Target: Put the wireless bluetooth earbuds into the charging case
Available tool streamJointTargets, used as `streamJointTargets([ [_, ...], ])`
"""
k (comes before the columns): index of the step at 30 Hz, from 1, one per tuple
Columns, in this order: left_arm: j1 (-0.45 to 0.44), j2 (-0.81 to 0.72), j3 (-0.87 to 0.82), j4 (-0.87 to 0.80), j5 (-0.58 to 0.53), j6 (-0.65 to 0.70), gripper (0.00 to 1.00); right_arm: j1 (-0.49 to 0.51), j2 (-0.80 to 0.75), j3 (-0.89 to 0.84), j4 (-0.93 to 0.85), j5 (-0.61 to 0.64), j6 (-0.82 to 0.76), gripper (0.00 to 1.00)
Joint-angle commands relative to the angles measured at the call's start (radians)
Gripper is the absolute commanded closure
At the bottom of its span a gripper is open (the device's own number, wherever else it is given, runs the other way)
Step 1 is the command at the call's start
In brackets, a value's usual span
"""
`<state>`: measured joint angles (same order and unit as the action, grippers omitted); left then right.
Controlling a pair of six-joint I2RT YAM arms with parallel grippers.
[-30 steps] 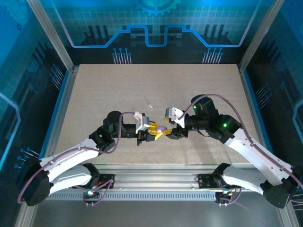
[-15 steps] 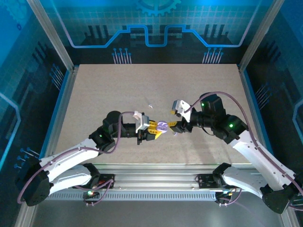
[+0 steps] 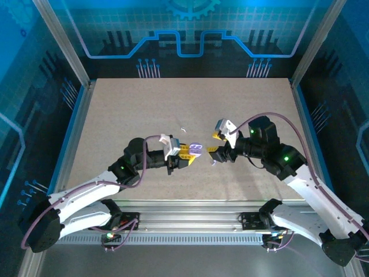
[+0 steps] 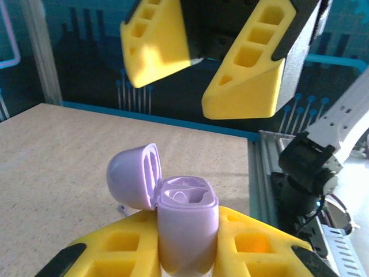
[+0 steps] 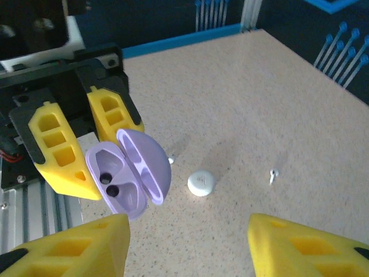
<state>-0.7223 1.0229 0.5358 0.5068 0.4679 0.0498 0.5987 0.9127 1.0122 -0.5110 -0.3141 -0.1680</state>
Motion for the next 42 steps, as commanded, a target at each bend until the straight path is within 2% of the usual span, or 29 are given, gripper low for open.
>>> streamJointTargets([
  [1, 0.009, -0.03, -0.032, 0.039, -0.09, -0.039, 0.77, -0.01, 0.006, 0.012, -0.046, 0.075, 0.107, 0.43],
  [10, 0.011, -0.089, -0.082, 0.016, -0.238, -0.042, 0.77, -0.01, 0.045, 0.03, -0.171, 0.213, 0.319, 0.43],
  [14, 0.026, -0.104, -0.134, 0.101, -0.264, -0.066, 0.78, -0.01, 0.095, 0.047, -0.228, 0.267, 0.413, 0.43],
  [17, 0.086, -0.094, -0.214, 0.281, -0.218, -0.14, 0.8, -0.01, 0.143, 0.057, -0.258, 0.291, 0.476, 0.43],
  [20, 0.12, -0.084, -0.244, 0.352, -0.182, -0.155, 0.8, -0.011, 0.191, 0.06, -0.273, 0.303, 0.533, 0.43],
  [27, 0.143, -0.059, -0.281, 0.433, -0.132, -0.152, 0.8, -0.01, 0.302, 0.081, -0.313, 0.326, 0.648, 0.44],
  [31, 0.144, -0.032, -0.304, 0.467, -0.131, -0.151, 0.8, -0.008, 0.406, 0.145, -0.373, 0.318, 0.668, 0.48],
  [37, 0.145, -0.016, -0.321, 0.486, -0.125, -0.136, 0.79, -0.002, 0.544, 0.247, -0.456, 0.354, 0.704, 0.48],
  [42, 0.146, -0.029, -0.313, 0.449, -0.128, -0.117, 0.8, 0.012, 0.653, 0.343, -0.543, 0.365, 0.734, 0.6],
])
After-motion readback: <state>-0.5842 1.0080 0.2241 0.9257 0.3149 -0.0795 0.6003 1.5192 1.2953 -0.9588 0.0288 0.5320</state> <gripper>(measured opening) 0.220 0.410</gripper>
